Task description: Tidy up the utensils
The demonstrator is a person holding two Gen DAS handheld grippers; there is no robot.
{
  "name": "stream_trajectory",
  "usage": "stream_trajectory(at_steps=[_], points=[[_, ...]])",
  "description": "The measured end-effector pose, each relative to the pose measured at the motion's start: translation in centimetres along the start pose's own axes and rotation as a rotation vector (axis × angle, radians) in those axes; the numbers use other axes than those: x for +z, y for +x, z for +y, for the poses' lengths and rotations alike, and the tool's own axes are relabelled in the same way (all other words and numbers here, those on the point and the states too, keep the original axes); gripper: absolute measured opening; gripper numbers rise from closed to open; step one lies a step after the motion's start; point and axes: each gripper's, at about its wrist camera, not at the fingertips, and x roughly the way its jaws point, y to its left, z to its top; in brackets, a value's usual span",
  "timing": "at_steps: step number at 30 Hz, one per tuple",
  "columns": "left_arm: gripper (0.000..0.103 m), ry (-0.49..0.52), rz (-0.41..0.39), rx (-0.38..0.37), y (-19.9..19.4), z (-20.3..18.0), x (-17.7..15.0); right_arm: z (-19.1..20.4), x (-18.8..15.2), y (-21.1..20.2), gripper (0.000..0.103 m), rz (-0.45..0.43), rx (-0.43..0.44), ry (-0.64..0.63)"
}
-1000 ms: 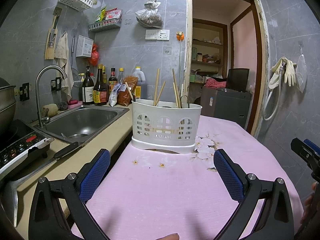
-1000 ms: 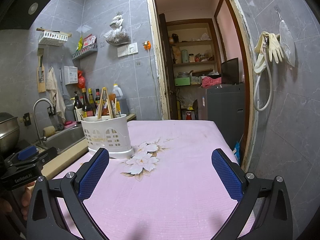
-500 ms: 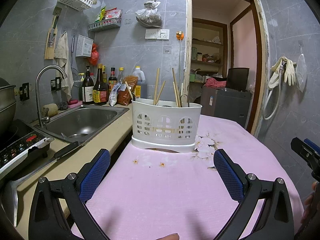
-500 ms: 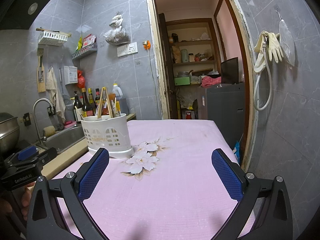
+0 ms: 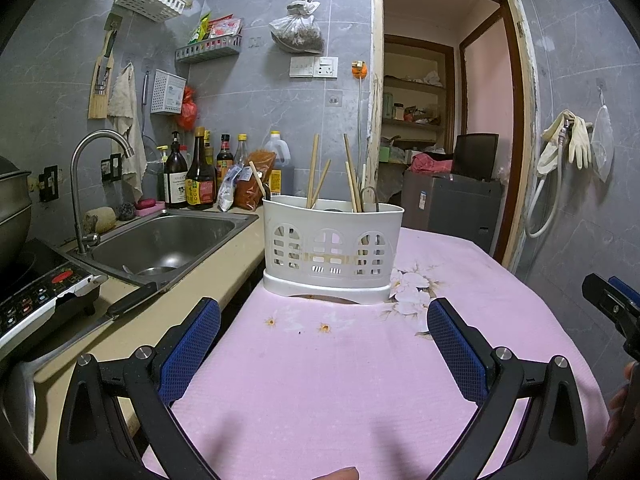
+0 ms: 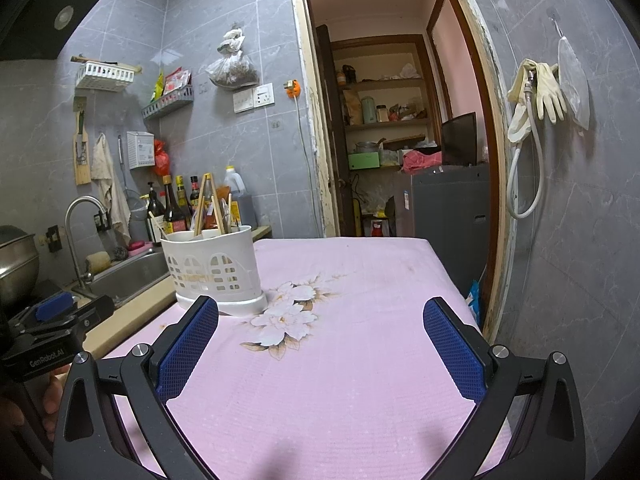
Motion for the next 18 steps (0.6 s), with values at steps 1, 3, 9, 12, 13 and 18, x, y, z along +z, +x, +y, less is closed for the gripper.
stream_trajectory(at_steps=[1,3,9,12,13,18], points=[[0.101,-0.001,0.000,0.000,0.01,-0.01,0.00,0.00,0.01,-0.01,0.103,0.000,0.000,0.000],[0.101,0.000,0.000,0.000,0.01,-0.01,0.00,-0.10,0.00,-0.04,0.103,0.000,-0.001,0.001],[0.101,0.000,0.000,-0.001,0.02,0.04,0.02,-0.09,0.01,-0.03,0.103,0.000,-0.001,0.000],[0.101,0.001,0.000,0.001,0.03,0.10,-0.02,-0.25,-0.04,-0.04,0.103,0.000,-0.001,-0.001],[0.101,0.001,-0.001,0.000,0.03,0.10,-0.03,-0.30,-0.03,-0.09,0.103,0.000,0.000,-0.002],[0.101,0.000,-0.001,0.000,0.08,0.13,-0.02,-0.31,-0.06,-0.03,0.103,0.001,-0.001,-0.001]])
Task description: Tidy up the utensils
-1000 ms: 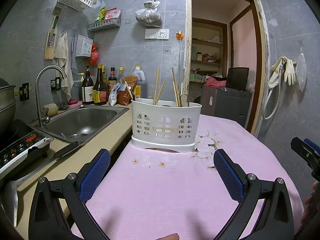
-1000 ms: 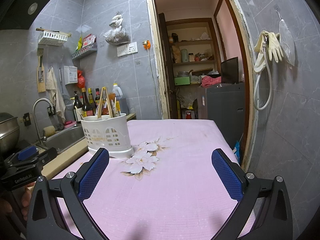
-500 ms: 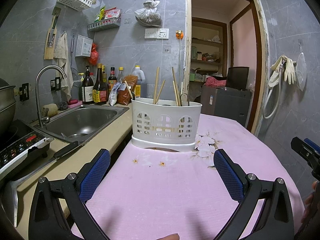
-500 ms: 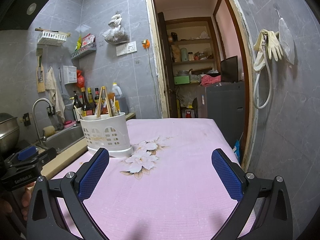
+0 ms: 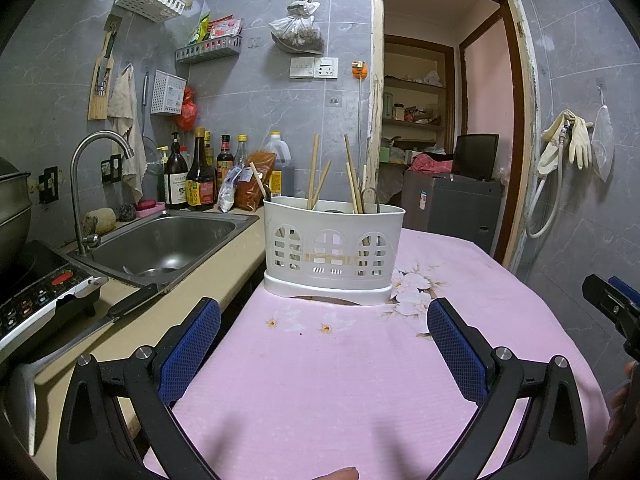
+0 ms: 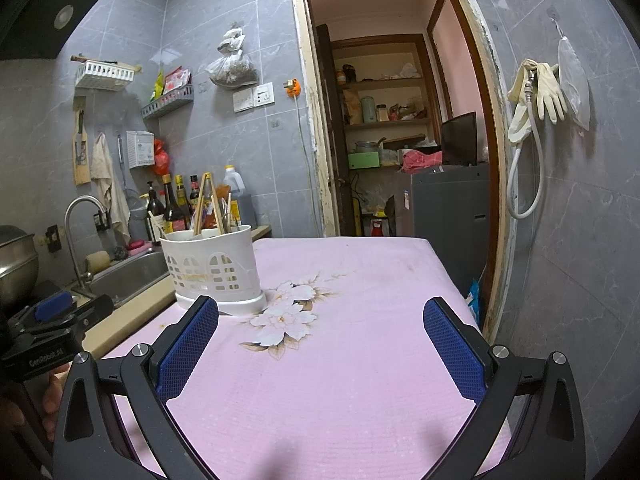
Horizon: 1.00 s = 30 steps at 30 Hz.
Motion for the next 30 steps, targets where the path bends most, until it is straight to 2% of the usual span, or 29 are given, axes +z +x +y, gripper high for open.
stream_trajectory(at_steps=[30], points=[[0.101,0.003,-0.001,0.004,0.65,0.72,-0.01,0.12,0.01,0.08,0.103,0.003,-0.001,-0.003]])
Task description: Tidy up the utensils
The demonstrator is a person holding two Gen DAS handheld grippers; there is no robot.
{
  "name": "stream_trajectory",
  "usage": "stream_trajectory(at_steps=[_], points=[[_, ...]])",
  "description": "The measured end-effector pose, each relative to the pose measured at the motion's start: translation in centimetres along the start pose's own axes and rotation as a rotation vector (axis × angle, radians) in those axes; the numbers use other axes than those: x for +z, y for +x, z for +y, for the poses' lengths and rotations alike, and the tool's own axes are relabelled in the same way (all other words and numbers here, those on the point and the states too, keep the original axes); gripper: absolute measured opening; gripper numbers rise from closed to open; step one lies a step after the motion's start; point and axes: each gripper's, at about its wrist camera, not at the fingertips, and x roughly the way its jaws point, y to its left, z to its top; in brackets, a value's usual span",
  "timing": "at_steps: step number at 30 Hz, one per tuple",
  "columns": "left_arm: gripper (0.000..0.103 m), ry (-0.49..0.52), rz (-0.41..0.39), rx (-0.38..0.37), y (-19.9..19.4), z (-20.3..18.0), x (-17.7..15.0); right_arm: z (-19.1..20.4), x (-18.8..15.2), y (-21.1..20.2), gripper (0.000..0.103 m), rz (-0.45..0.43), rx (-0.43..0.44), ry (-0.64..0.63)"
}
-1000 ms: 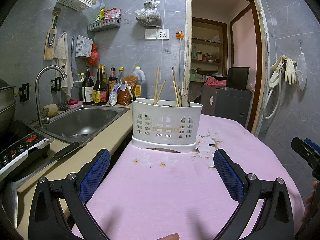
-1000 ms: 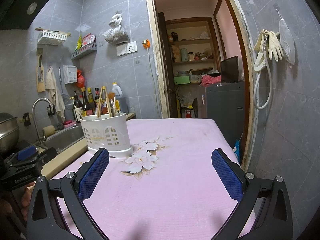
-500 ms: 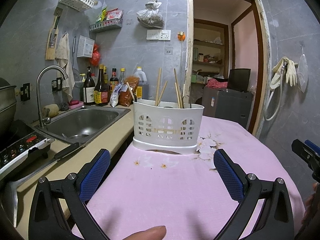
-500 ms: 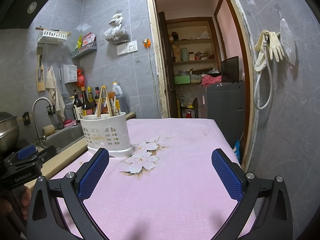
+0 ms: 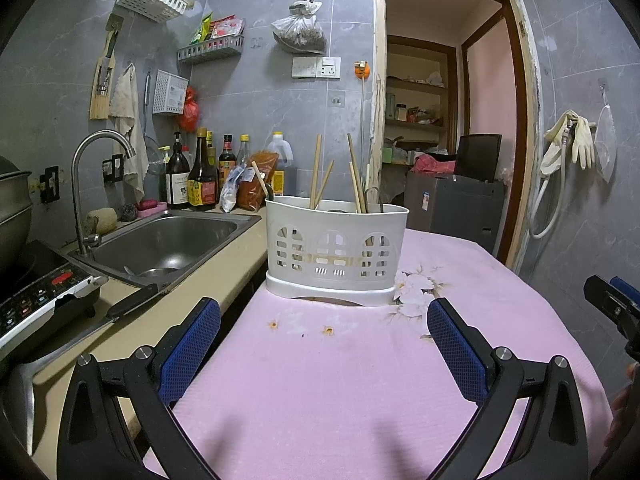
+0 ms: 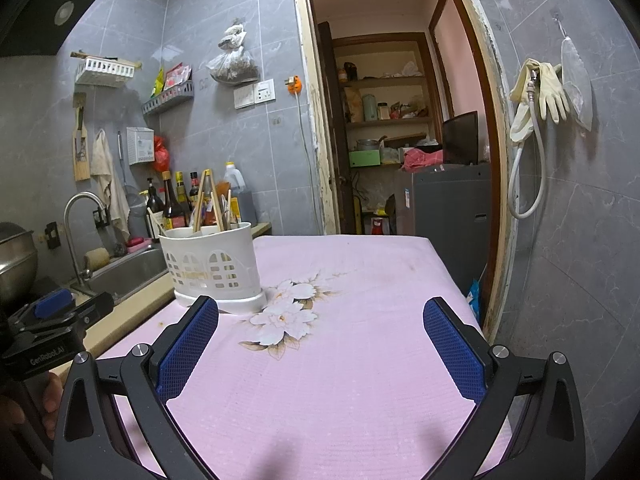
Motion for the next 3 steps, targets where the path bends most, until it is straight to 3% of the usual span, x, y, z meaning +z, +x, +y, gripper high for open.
stream_trajectory(at_steps=[3], points=[[0.101,0.001,0.001,0.000,0.11,0.03,-0.05,0.00,0.02,0.00,0.103,0.000,0.000,0.002]])
